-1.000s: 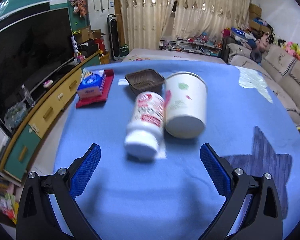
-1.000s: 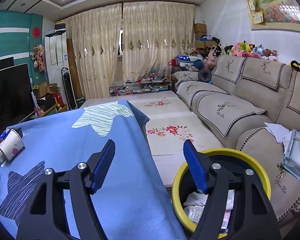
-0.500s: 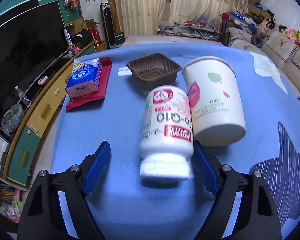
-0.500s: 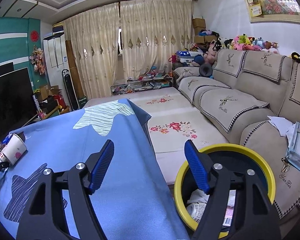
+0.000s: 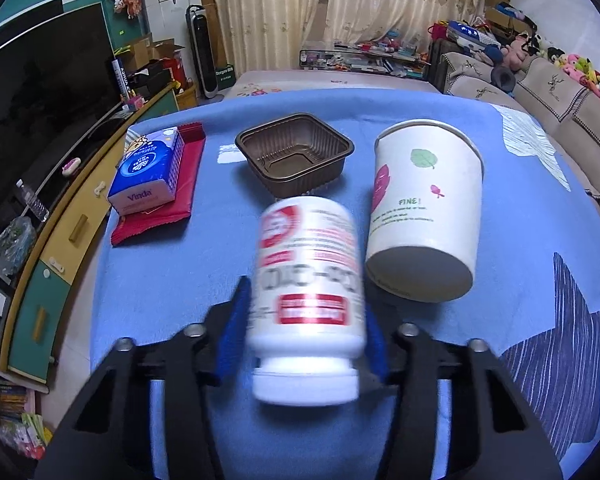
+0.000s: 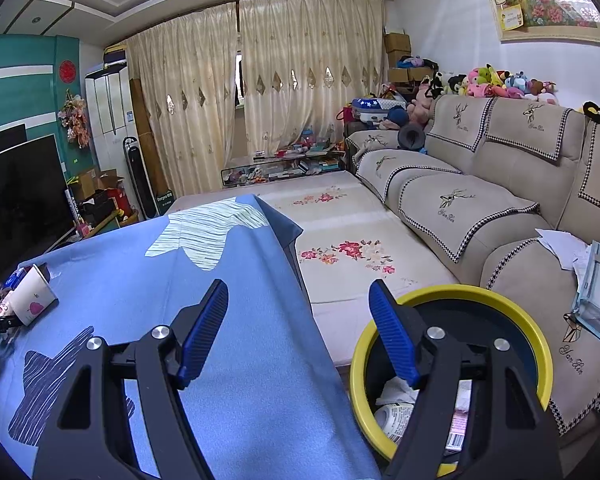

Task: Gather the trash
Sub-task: 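Grasp the white red-labelled supplement bottle with the left gripper, then carry the supplement bottle over the yellow bin and open the left gripper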

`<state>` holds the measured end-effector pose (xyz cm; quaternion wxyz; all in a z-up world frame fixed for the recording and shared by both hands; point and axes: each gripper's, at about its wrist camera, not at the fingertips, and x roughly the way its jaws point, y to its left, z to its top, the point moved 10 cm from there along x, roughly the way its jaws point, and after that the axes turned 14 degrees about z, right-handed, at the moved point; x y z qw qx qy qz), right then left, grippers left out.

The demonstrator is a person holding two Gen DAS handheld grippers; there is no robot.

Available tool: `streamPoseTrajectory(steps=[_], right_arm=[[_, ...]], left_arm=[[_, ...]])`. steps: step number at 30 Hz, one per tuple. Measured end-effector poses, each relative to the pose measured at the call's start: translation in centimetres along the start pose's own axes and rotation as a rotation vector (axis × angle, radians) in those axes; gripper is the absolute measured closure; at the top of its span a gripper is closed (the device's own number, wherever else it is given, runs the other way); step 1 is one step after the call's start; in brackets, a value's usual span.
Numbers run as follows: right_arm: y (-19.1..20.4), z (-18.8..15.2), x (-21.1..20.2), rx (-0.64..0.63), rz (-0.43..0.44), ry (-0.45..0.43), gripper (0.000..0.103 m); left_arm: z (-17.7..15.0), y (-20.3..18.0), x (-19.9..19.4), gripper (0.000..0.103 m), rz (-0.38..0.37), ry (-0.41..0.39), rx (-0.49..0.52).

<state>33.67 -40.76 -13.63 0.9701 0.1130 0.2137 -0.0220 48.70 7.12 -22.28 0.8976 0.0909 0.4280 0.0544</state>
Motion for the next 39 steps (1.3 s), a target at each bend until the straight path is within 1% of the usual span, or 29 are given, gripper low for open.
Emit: streamPoseTrajectory(steps=[5, 11, 15, 20, 23, 25, 28, 30, 32, 35, 39], right_arm=[[0.0, -0.1, 0.1, 0.001, 0.003, -0.001, 0.034], [0.1, -0.2, 0.0, -0.001, 0.007, -0.011, 0.034], [0.1, 0.0, -0.3, -0.006, 0.004, -0.027, 0.034], [0.2, 0.2, -0.7, -0.010, 0.003, -0.041, 0.034], [0.0, 0.3, -1.6, -0.001, 0.013, -0.068, 0.034], [-0.7, -0.2, -2.6, 0.022, 0.020, -0.075, 0.034], [-2.6, -0.9, -5.0, 0.087, 0.030, -0.091, 0.034], [-4.8, -1.3, -7.1, 0.135, 0.019, -0.109, 0.034], [-6.7, -1.6, -8.6, 0.141, -0.026, -0.108, 0.034], [-9.7, -2.1, -11.0, 0.167, -0.073, -0.107, 0.034], [-12.9, -3.1, -13.7, 0.165, -0.159, -0.099, 0.033]], left_arm=[[-0.6, 0.3, -1.2, 0.057, 0.008, 0.009, -0.016], [-2.2, 0.5, -6.0, 0.057, 0.005, -0.017, -0.045], [-3.2, -1.1, -10.7, 0.057, 0.012, -0.071, -0.014], [-3.9, -4.8, -15.6, 0.057, -0.047, -0.124, 0.021], [-3.8, -7.8, -18.5, 0.057, -0.092, -0.163, 0.048], [-4.0, -9.6, -19.7, 0.057, -0.114, -0.175, 0.065], [-4.4, -13.2, -21.2, 0.057, -0.160, -0.176, 0.093], [-4.6, -16.5, -22.2, 0.057, -0.205, -0.180, 0.120], [-5.0, -19.8, -23.0, 0.057, -0.257, -0.183, 0.151], [-5.5, -26.3, -24.2, 0.057, -0.351, -0.180, 0.214], [-5.9, -33.2, -25.2, 0.057, -0.435, -0.177, 0.288]])
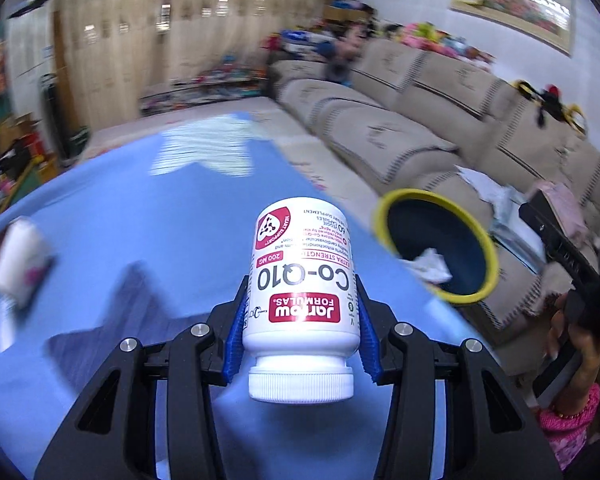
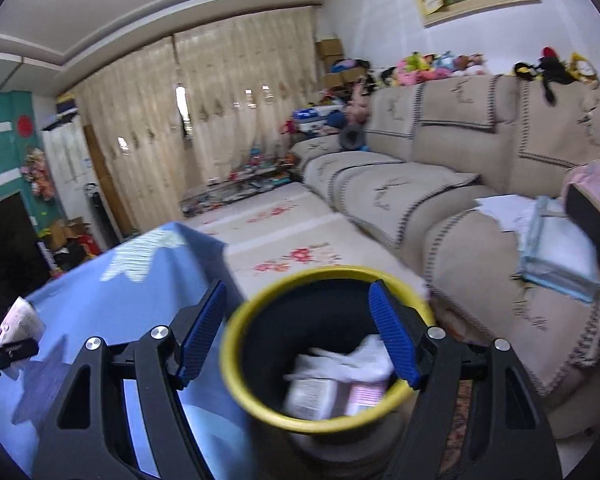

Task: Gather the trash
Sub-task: 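Carry the supplement bottle over the yellow bin and open the left gripper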

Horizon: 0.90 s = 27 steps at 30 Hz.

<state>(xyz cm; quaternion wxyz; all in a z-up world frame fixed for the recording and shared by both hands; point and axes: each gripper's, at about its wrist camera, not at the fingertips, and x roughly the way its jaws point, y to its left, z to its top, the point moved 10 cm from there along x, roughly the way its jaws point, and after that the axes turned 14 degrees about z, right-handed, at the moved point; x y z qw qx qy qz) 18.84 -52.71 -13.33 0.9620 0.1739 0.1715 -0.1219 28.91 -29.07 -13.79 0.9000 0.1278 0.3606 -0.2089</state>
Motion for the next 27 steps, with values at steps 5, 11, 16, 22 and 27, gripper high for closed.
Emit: streamPoseTrajectory(steps=[5, 11, 16, 22, 27], right_arm=[[-4.3, -1.5, -1.6, 0.042, -0.070, 0.023, 0.033], [-7.9, -2.9, -2.4, 0.101, -0.119, 0.033, 0.033], [-10.6, -3.3, -3.1, 0.137, -0.152, 0.028, 0.033], [-13.1, -3.6, -4.2, 0.162, -0.192, 0.023, 0.033], [-14.7, -4.0, -4.5, 0.185, -0.217, 0.027, 0.033]], left_arm=[[1.6, -7.3, 2.2, 0.057, -0.074, 0.025, 0.092], [3.4, -13.8, 5.5, 0.057, -0.102, 0.046, 0.199], [5.1, -19.2, 8.7, 0.057, -0.088, 0.043, 0.274], [5.7, -24.4, 11.1, 0.057, -0.094, 0.061, 0.332], [5.7, -26.6, 12.3, 0.057, -0.107, 0.074, 0.360]])
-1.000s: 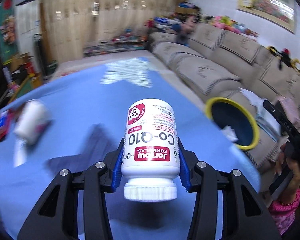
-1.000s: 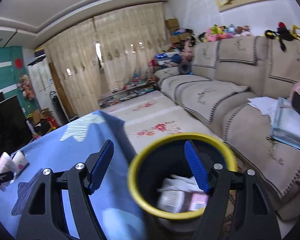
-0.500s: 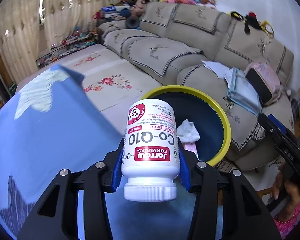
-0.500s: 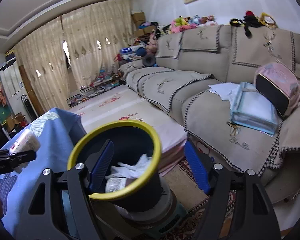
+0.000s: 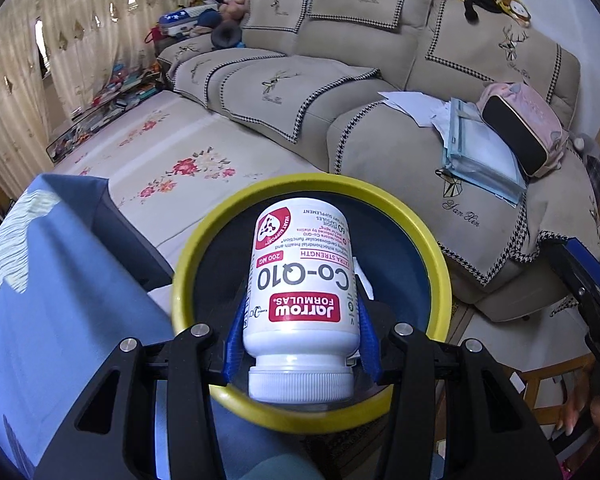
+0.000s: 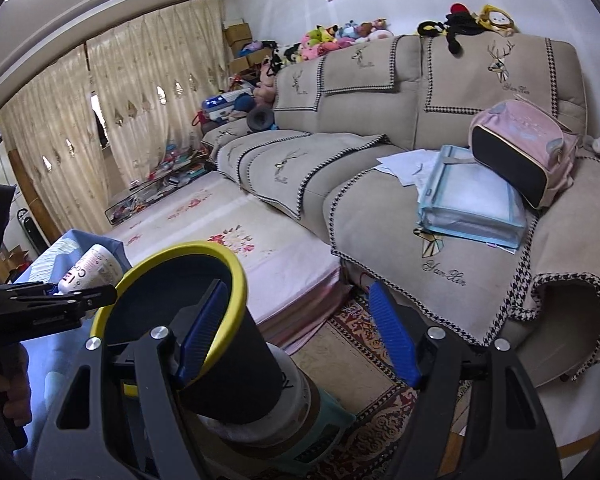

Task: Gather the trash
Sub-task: 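Carry the supplement bottle over the yellow bin and open the left gripper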

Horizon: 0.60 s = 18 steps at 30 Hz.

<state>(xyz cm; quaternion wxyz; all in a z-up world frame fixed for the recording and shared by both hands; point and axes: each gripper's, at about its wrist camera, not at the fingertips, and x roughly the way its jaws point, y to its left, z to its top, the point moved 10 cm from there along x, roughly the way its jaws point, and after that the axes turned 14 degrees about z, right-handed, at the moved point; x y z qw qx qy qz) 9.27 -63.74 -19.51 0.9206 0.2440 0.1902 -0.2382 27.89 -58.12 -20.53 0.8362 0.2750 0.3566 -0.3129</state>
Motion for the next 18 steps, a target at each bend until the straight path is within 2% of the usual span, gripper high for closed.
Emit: streamPoseTrajectory(steps=[4, 5, 6, 7, 8, 13, 18], right_arm=[[-0.1, -0.3, 0.2, 0.004, -0.004, 0.011, 0.033], [0.0, -0.3, 0.3, 0.002, -0.003, 0.013, 0.033], [0.2, -0.2, 0.2, 0.001, 0.000, 0.014, 0.033], [0.5, -0.2, 0.2, -0.003, 0.004, 0.015, 0.033], [0.9, -0.3, 0.1, -0.008, 0.007, 0.014, 0.033], [2.4, -0.1, 0.3, -0.031, 0.025, 0.022, 0.033], [4.8, -0.4, 0.7, -0.064, 0.056, 0.038, 0.033]], left_arm=[[0.1, -0.2, 1.0, 0.057, -0.005, 0.018, -0.001], [0.0, 0.0, 1.2, 0.051, -0.005, 0.023, -0.006], [0.1, 0.3, 1.3, 0.032, 0.002, 0.028, -0.021], [0.2, 0.8, 1.1, 0.025, 0.008, 0.020, -0.038], [0.2, 1.3, 0.6, 0.022, 0.011, 0.002, -0.051], [-0.7, 5.4, -3.7, 0.018, 0.024, -0.082, -0.108], [-3.5, 14.2, -9.8, 0.011, 0.092, -0.197, -0.254]])
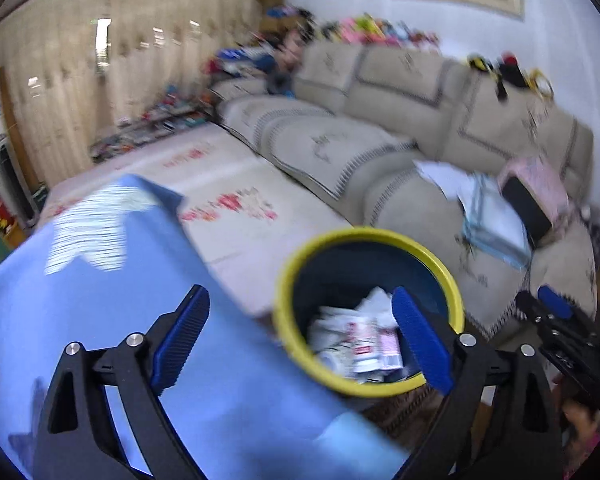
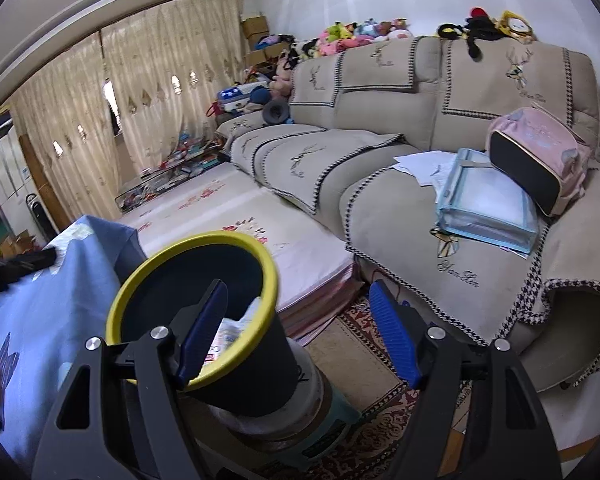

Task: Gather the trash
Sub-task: 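Carry the supplement bottle over the yellow bin and open the left gripper, then grasp the white paper cup lying on its side with the right gripper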

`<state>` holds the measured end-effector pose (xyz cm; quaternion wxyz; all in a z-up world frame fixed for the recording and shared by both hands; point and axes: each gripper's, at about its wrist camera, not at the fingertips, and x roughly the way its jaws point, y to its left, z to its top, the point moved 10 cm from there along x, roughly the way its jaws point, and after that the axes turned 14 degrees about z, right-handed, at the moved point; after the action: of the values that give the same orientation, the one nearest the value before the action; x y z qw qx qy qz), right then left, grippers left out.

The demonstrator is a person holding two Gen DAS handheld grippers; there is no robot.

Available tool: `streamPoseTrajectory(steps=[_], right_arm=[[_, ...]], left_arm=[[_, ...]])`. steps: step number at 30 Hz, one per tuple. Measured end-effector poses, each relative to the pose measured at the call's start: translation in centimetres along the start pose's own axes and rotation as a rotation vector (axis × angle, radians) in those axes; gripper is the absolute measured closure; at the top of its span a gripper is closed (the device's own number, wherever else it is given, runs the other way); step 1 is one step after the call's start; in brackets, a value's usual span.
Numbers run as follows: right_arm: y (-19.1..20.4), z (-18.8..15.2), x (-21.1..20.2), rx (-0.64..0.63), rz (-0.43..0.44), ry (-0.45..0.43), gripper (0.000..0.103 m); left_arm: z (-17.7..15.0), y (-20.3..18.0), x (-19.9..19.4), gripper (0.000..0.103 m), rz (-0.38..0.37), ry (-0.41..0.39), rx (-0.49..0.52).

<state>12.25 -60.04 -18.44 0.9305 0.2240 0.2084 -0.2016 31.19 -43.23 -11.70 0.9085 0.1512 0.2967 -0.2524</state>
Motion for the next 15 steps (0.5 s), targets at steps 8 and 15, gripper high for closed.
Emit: streamPoseTrajectory(steps=[8, 15], right_arm=[[7.8, 0.1, 2.0, -0.109, 0.108, 0.043, 0.031], [19.1, 0.6, 4.0, -0.235, 0.294, 0.089, 0.028]], left_arm=[[-5.6, 20.7, -6.5, 0.007, 0.305, -0.066, -0.236], [-14.3, 37.5, -10.8, 0.007, 0.597, -0.045, -0.410]])
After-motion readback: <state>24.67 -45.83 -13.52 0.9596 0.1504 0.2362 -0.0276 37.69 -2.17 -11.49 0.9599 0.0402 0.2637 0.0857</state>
